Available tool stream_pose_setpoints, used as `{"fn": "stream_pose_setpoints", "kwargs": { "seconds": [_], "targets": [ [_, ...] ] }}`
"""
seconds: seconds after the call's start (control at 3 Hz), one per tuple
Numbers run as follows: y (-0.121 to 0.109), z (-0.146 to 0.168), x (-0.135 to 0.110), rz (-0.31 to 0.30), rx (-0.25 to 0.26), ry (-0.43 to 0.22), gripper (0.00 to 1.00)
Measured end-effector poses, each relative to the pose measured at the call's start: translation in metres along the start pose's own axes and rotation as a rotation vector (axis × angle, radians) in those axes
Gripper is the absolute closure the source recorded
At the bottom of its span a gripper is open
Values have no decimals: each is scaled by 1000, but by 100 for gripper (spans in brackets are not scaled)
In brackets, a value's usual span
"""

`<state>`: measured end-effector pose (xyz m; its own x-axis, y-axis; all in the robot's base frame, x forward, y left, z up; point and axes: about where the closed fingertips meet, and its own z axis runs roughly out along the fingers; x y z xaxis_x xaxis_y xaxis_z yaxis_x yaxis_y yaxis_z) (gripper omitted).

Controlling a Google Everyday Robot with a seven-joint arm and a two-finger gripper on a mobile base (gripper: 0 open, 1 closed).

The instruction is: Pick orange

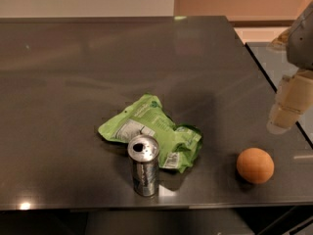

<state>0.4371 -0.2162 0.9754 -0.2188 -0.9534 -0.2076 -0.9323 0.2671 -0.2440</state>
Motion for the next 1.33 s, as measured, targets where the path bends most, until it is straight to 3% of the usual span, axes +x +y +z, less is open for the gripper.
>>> {"fn": "stream_pose_setpoints", "kwargs": {
  "seconds": [0.67,1.33],
  "targets": [
    [75,24,-5,-139,-105,-98,0],
    [110,54,-5,-207,-159,-138,0]
  ]
}}
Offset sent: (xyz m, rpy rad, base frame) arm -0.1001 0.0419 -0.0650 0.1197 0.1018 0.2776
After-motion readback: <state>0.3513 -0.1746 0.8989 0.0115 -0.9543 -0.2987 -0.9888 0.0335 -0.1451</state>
